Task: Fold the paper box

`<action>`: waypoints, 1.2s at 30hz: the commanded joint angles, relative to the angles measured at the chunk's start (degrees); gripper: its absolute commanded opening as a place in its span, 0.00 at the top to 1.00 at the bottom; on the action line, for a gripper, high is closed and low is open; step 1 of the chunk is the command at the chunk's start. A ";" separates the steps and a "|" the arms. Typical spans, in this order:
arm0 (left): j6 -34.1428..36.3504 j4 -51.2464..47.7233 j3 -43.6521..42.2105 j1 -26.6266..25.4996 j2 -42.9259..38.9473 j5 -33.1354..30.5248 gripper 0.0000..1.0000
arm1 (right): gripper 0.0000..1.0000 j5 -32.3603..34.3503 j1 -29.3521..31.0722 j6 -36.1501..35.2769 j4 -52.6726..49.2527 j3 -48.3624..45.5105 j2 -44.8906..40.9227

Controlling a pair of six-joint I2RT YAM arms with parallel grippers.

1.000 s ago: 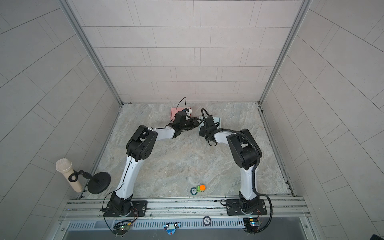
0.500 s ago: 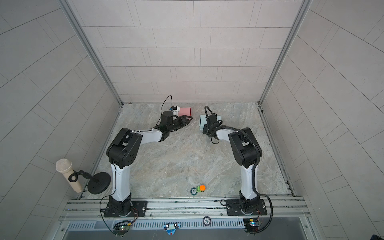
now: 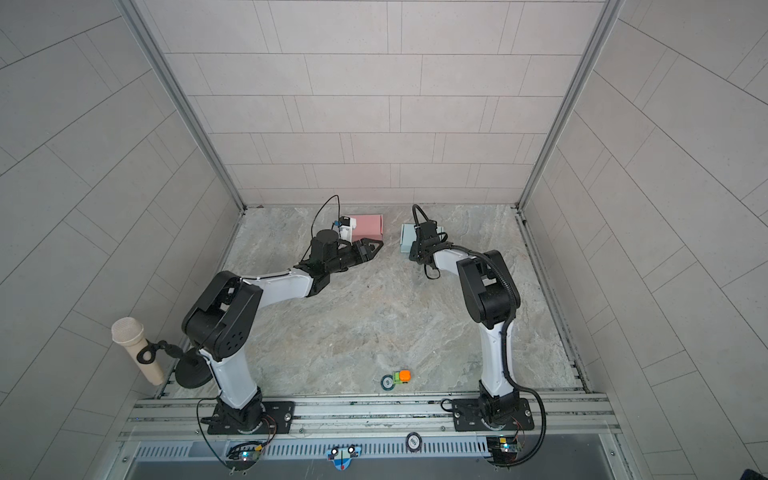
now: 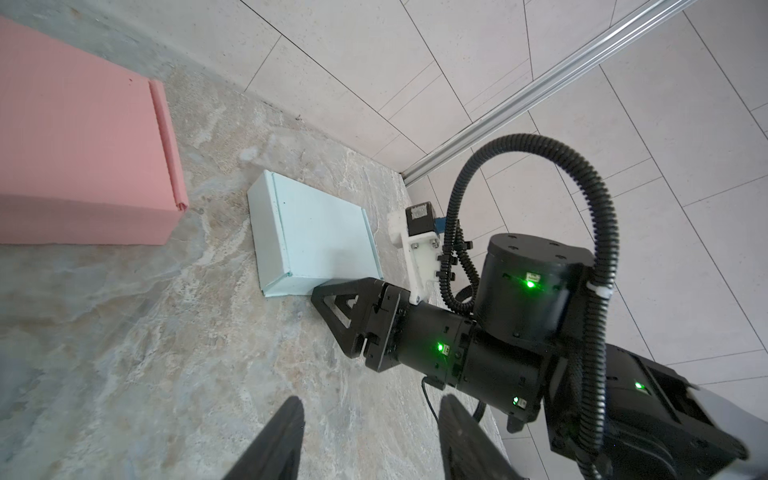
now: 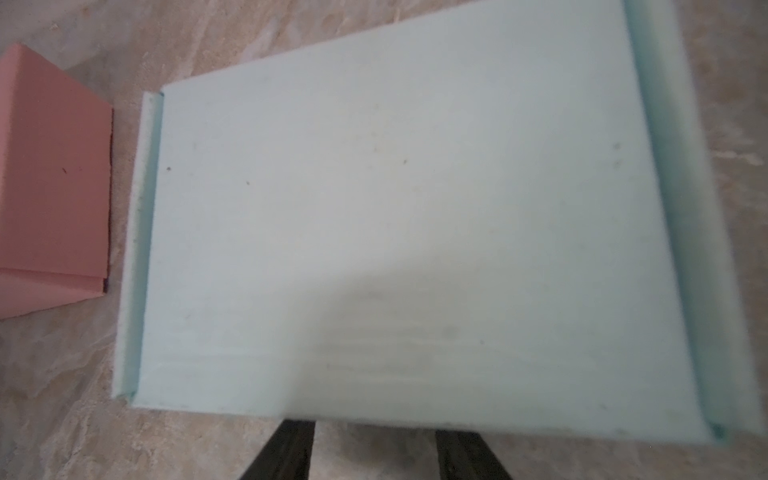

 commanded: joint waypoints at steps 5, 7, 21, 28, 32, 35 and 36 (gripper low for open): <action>5.53 -5.21 -5.20 -3.04 -7.65 -1.77 0.39 | 0.50 3.16 -1.22 -1.96 -3.99 4.31 2.64; 6.72 -6.95 -6.56 -3.17 -9.48 -2.39 0.39 | 0.50 3.33 -1.47 -2.19 -4.29 4.96 2.88; 9.77 -11.42 -9.90 -3.87 -14.81 -3.78 0.37 | 0.49 6.05 -3.11 -4.46 -7.70 9.50 4.71; 9.77 -11.34 -10.56 -4.05 -15.67 -4.15 0.36 | 0.49 6.49 -4.44 -5.10 -8.25 10.47 4.97; 9.77 -11.42 -10.73 -4.18 -15.67 -4.13 0.37 | 0.49 6.36 -5.45 -4.99 -8.43 10.62 5.10; 9.77 -11.60 -10.73 -4.39 -15.65 -4.21 0.36 | 0.49 6.23 -5.96 -5.05 -8.72 11.22 5.10; 9.72 -11.51 -10.75 -4.40 -15.68 -4.26 0.36 | 0.49 6.34 -6.11 -5.17 -8.86 11.40 5.13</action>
